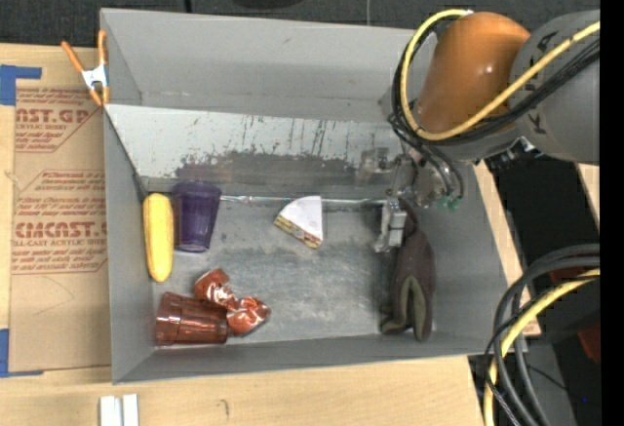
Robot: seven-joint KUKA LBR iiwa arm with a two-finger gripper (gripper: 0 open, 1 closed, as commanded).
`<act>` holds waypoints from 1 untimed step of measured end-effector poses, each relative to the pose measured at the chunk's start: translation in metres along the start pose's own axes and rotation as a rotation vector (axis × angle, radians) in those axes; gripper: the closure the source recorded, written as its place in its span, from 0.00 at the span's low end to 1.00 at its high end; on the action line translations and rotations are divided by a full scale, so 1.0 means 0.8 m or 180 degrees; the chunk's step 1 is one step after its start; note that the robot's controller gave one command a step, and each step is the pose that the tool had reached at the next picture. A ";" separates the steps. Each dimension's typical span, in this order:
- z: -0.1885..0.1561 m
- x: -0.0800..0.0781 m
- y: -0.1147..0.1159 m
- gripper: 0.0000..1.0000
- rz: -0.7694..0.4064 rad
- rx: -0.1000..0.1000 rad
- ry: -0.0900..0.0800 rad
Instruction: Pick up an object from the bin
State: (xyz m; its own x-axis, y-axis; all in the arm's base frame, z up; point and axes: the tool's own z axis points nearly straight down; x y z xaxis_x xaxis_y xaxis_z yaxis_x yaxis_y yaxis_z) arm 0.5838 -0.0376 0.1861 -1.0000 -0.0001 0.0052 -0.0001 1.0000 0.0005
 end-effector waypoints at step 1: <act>-0.006 -0.002 0.000 0.00 -0.0003 0.0002 -0.0024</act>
Offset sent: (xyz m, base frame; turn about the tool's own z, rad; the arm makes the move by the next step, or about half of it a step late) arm -0.0186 -0.0737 -0.0460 -0.1452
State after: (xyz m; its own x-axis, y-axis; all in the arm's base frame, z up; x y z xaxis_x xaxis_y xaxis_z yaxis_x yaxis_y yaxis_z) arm 0.5851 -0.0376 0.1911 -1.0000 -0.0010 -0.0023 -0.0010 1.0000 -0.0003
